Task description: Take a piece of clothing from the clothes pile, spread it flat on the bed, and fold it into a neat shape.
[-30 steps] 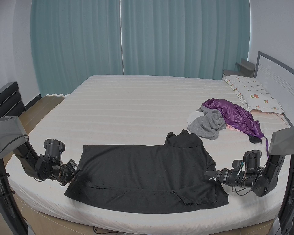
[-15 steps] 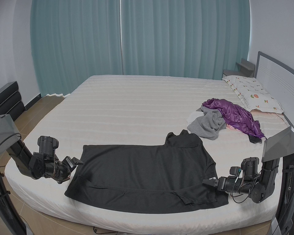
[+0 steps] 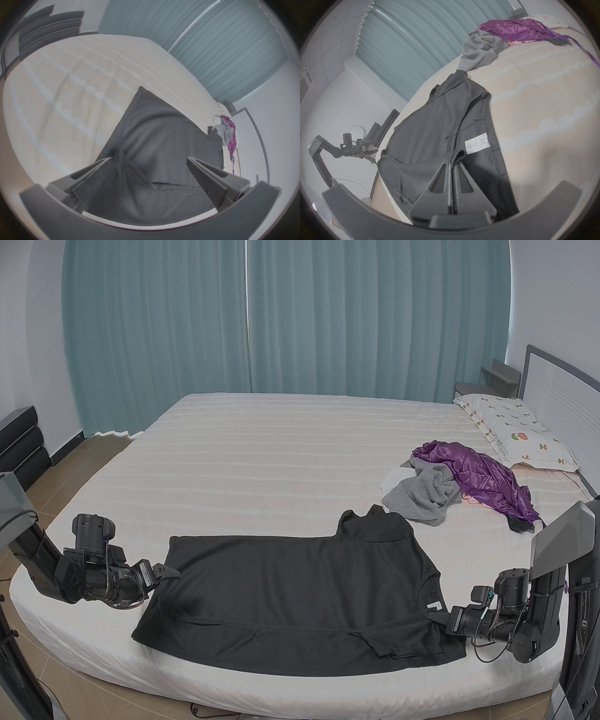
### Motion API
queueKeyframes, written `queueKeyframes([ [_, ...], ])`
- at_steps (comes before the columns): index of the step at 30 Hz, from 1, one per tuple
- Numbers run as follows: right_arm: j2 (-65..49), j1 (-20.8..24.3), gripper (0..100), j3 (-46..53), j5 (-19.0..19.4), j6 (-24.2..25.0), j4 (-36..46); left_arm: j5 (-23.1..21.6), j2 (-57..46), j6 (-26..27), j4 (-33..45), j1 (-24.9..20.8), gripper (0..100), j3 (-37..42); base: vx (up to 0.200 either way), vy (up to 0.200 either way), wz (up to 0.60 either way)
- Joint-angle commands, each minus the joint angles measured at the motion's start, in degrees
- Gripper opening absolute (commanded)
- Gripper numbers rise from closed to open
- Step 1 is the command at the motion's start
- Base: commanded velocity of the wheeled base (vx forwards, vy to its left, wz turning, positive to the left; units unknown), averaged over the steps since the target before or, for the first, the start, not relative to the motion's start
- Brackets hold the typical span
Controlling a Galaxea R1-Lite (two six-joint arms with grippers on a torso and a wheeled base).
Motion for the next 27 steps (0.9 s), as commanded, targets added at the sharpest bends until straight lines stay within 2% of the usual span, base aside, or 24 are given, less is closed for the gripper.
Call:
queueKeyframes([
  [1,-0.2,-0.1,0,1.3,0.1,1.8,-0.9,-2.1,1.6,5.1,-0.2,0.4,100,-0.7,0.000,0.000,0.00],
  [4,-0.4,-0.1,0,1.4,0.1,2.5,-0.9,-2.8,3.2,7.9,-0.6,0.4,100,-1.0,0.000,0.000,0.00],
  [5,-0.4,0.0,0,1.6,0.2,3.2,-1.0,-3.5,4.3,10.8,-0.8,0.4,100,-1.2,0.000,0.000,0.00],
  [11,-0.4,0.1,0,1.8,0.3,3.2,-1.0,-5.6,6.8,16.5,-1.5,0.3,100,-1.5,0.000,0.000,0.00],
  [24,-0.4,0.1,0,1.9,0.4,3.2,-1.0,-5.0,9.9,17.4,-3.4,0.6,100,-2.4,0.000,0.000,0.00],
  [25,-0.4,0.1,0,1.9,0.4,3.2,-1.0,-4.9,9.9,17.4,-3.4,0.7,0,-2.6,0.000,0.000,0.00],
  [27,-0.4,0.2,0,1.9,0.4,3.2,-1.0,-5.0,10.0,17.4,-3.4,0.8,0,-2.6,0.000,0.000,0.00],
])
